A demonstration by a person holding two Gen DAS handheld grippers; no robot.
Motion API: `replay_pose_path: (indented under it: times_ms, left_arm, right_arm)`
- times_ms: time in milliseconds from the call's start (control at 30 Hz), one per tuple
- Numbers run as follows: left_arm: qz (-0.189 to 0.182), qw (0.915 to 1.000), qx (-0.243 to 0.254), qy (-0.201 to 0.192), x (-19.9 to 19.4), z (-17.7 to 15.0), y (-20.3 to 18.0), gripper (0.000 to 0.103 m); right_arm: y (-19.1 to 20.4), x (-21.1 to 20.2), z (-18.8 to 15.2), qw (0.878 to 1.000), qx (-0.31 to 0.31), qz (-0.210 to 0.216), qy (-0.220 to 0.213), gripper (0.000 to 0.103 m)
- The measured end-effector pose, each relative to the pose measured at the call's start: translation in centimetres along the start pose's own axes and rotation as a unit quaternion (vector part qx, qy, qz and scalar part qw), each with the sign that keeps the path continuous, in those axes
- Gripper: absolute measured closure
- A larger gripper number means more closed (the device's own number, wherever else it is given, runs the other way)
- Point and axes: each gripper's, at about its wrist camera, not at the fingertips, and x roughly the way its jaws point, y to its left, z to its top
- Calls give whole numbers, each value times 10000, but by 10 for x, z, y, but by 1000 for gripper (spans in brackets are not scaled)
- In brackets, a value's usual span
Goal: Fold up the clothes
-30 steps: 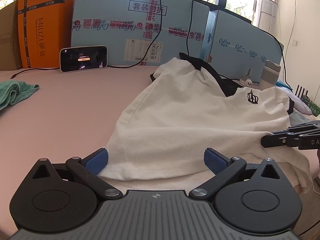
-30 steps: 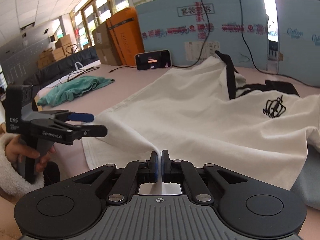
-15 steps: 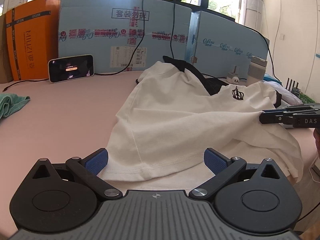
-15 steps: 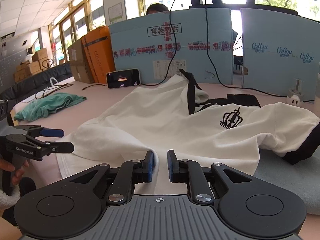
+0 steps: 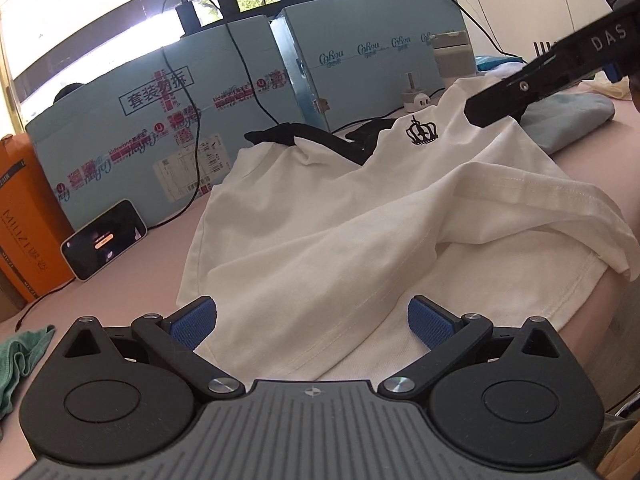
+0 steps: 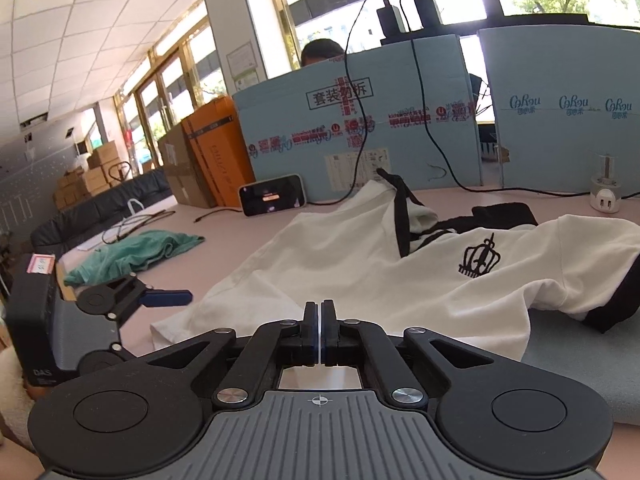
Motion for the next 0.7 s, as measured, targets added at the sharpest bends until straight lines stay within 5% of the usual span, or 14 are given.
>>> replay_pose_path:
  times_ms: [100,233,333,400,467,567,700]
  left_arm:
    - [198,9991,342,-148,3,3,-9,0]
    - [484,9967,598,-269,5,2,-12,4]
    - [537,9974,428,-223,3,-1,-2,24]
    - [578,9978,292,-172,1,-3,5,54]
    - [595,9981,42,-154,-6,-5,17,69]
    - [632,9973,-322,-186,-19,-7,36,83]
    - [962,9938,-491,-269,-36,-6,59,87]
  right_arm:
    - [2,-5,5,9995,118,268,-105,102]
    - [9,-7,3,9998,-185,49,-104,100]
    - [9,-7,-3,9997,-248,-68,48,95]
    - [9,-6,-8,9993,-312,-149,144,95]
    - [11,-6,-11,9987,-407,-98,281,95]
    - [22,-8,-16,9964,-721,86,446,94]
    - [41,-10,-24,9900,-1210,253,678,93]
